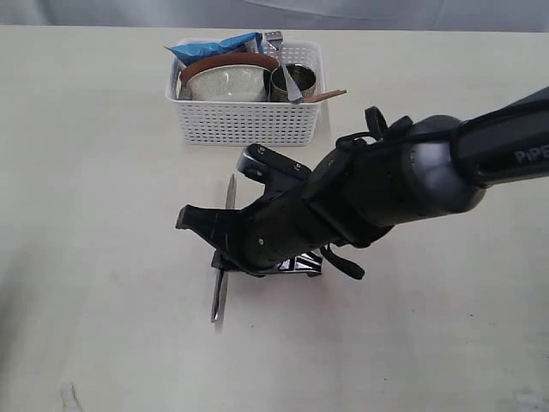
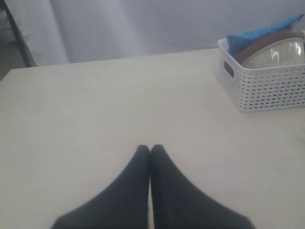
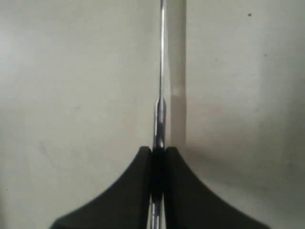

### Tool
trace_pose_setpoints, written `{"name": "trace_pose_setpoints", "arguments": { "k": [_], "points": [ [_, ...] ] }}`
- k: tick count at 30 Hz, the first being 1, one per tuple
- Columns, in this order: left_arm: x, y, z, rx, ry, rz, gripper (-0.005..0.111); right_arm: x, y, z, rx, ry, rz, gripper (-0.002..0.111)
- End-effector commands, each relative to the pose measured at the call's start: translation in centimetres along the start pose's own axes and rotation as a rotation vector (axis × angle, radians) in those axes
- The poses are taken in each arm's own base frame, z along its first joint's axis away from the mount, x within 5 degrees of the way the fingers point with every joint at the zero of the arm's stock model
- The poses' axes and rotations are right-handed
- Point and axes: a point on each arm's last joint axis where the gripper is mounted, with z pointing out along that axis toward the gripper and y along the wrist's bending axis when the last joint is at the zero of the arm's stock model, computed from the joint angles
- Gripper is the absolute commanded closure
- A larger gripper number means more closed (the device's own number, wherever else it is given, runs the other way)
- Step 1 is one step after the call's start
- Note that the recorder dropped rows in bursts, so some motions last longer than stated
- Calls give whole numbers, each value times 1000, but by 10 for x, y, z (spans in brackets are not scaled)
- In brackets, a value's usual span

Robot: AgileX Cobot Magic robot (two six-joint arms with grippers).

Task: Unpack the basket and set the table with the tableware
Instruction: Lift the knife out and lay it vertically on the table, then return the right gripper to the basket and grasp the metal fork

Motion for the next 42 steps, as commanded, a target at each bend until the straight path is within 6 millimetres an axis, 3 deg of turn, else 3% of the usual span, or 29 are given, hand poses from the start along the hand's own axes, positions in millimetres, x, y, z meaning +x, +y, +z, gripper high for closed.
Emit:
{"name": "trace_pose_setpoints", "arguments": {
  "k": [1, 8, 16, 24, 30, 31, 34, 36, 39, 42],
  "points": [
    [-1, 0, 0, 4, -13, 2, 106, -4, 4, 0, -12, -8, -20, 107],
    [-1, 0, 0, 4, -13, 2, 106, -5, 4, 0, -11, -9, -20, 70],
    [-1, 0, 0, 4, -13, 2, 106, -6, 4, -1, -6, -19, -45, 70],
    [-1, 0, 0, 4, -13, 2, 106, -30, 17, -23, -75, -22, -143, 70],
    [-1, 0, 0, 4, -13, 2, 106, -50, 43, -59, -126, -58, -384, 74],
    [-1, 0, 0, 4, -13, 2, 106, -57, 55, -77, -121, -111, -508, 81],
    [-1, 0, 0, 4, -13, 2, 106, -72, 68, -102, -78, -199, -549, 81],
    [-1, 0, 0, 4, -13, 2, 106, -94, 69, -122, 52, -247, -562, 76],
    [-1, 0, 0, 4, -13, 2, 106, -132, 55, -146, 387, -275, -523, 72],
    [-1, 0, 0, 4, -13, 2, 106, -158, 51, -152, 443, -279, -467, 72]
  ]
}}
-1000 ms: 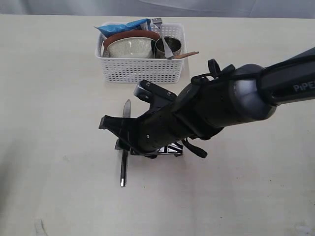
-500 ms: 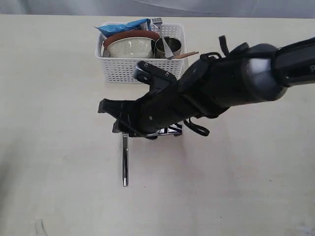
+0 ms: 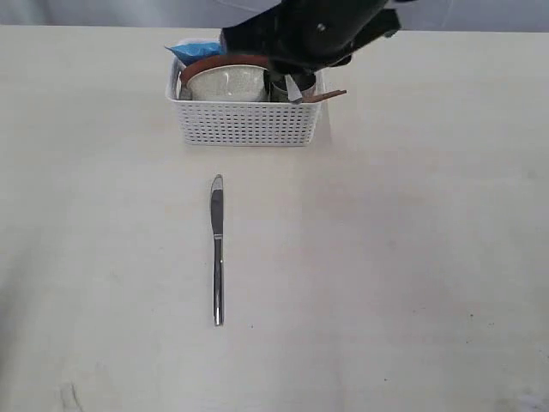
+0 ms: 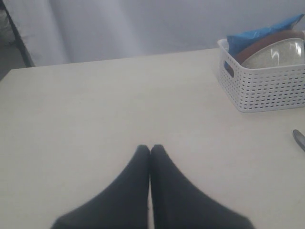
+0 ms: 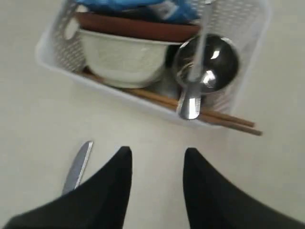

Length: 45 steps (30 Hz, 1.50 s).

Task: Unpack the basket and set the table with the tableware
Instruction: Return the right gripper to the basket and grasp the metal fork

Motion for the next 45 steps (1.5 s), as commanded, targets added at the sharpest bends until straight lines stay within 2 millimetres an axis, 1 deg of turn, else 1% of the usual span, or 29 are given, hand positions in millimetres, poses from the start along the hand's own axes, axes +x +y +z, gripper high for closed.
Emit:
{"name": "trace_pose_setpoints", "arguments": {
  "k": [1, 2, 7, 11, 17, 22, 27, 40, 41, 43, 45],
  "points": [
    [-1, 0, 0, 4, -13, 2, 106, -24, -25, 15, 112, 47, 61, 72],
    [-1, 0, 0, 4, -13, 2, 106, -28, -28, 26, 120, 69, 52, 72],
    [-1, 0, 0, 4, -13, 2, 106, -37, -29, 61, 102, 133, 48, 73],
    [-1, 0, 0, 4, -13, 2, 106, -44, -25, 82, 82, 147, 44, 73],
    [-1, 0, 0, 4, -13, 2, 106, -44, -22, 111, 83, 177, 9, 73],
    [-1, 0, 0, 4, -13, 2, 106, -48, -23, 118, 97, 161, -7, 73],
    [-1, 0, 0, 4, -13, 2, 106, -45, -28, 127, 145, 177, -42, 73],
    [-1, 0, 0, 4, -13, 2, 106, -41, -30, 136, 139, 195, -32, 73],
    [-1, 0, 0, 4, -13, 2, 106, -40, -30, 137, 140, 200, -32, 75],
    [-1, 0, 0, 4, -13, 2, 106, -40, -29, 137, 137, 201, -29, 85],
    [-1, 0, 0, 4, -13, 2, 106, -41, -29, 137, 137, 199, -30, 98]
  ]
}}
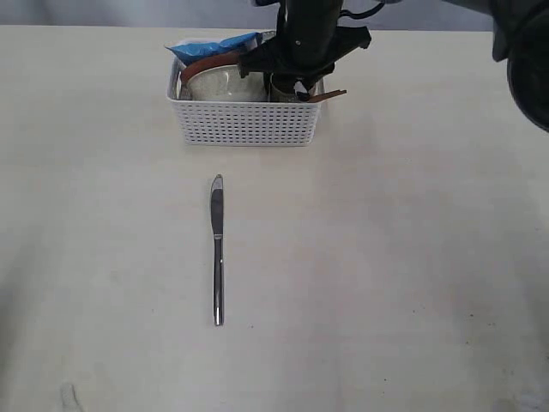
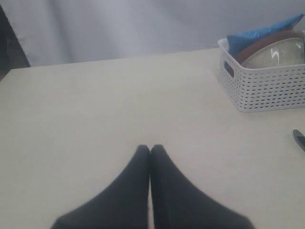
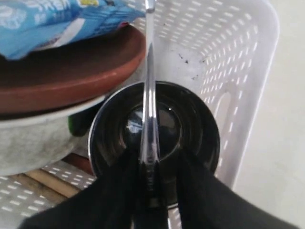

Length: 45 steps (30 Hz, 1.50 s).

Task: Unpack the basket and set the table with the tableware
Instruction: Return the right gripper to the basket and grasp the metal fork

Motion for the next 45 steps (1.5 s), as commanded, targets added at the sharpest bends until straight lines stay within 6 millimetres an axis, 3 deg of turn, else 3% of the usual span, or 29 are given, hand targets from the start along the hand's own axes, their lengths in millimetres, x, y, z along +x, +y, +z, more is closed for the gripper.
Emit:
{"name": "trace_pose_setpoints", "arguments": {
  "k": [1, 2, 8, 20, 27, 36, 45],
  "points": [
    [-1, 0, 0, 4, -13, 2, 106, -1, -3, -1, 0, 1, -7, 104],
    [-1, 0, 0, 4, -13, 2, 106, -1, -3, -2, 0, -2, -7, 109],
    [-1, 0, 0, 4, -13, 2, 106, -5, -4, -16, -5, -27, -2, 109],
    [-1, 0, 0, 4, -13, 4, 106, -5, -13, -63, 1, -43, 5, 109],
    [-1, 0, 0, 4, -13, 4, 106, -1, -12, -102, -94, -73, 46, 109],
    [-1, 0, 0, 4, -13, 4, 106, 31, -19, -137, -150, -70, 68, 109],
    [-1, 0, 0, 4, -13, 4, 106, 81, -21, -169, -297, -96, 93, 109]
  ]
}}
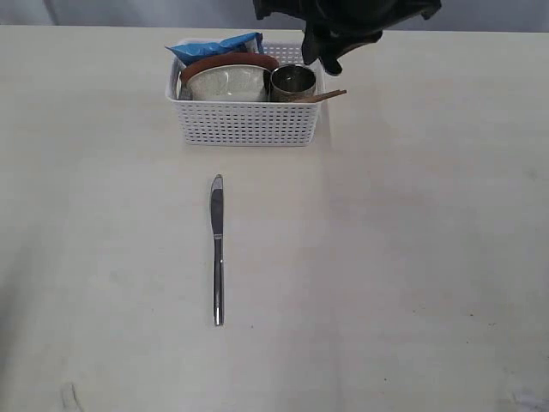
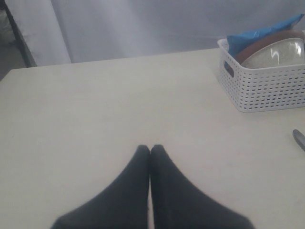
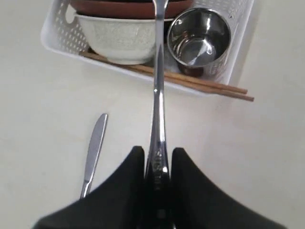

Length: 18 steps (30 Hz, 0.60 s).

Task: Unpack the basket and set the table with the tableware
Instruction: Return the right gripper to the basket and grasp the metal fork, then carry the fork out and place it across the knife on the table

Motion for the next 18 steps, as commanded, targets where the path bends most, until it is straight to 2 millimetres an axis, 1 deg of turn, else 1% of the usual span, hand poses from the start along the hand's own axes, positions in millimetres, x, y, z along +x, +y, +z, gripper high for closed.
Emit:
{"name": "trace_pose_setpoints", "arguments": {
  "k": [1, 3, 8, 12, 16, 18],
  "points": [
    [-1, 0, 0, 4, -13, 4, 106, 26, -1, -15, -86, 4, 2, 109],
    [-1, 0, 0, 4, -13, 4, 106, 39, 0, -17, -123, 30, -1, 109],
    [-1, 0, 0, 4, -13, 4, 106, 77, -1, -11, -217, 69, 24, 109],
    [-1, 0, 0, 4, -13, 4, 106, 105, 8, -6, -271, 63, 27, 109],
    [-1, 0, 0, 4, -13, 4, 106, 135, 18, 13, -275, 99, 15, 109],
    [-1, 0, 0, 4, -13, 4, 106, 144, 19, 25, -267, 115, 20, 109]
  ]
}}
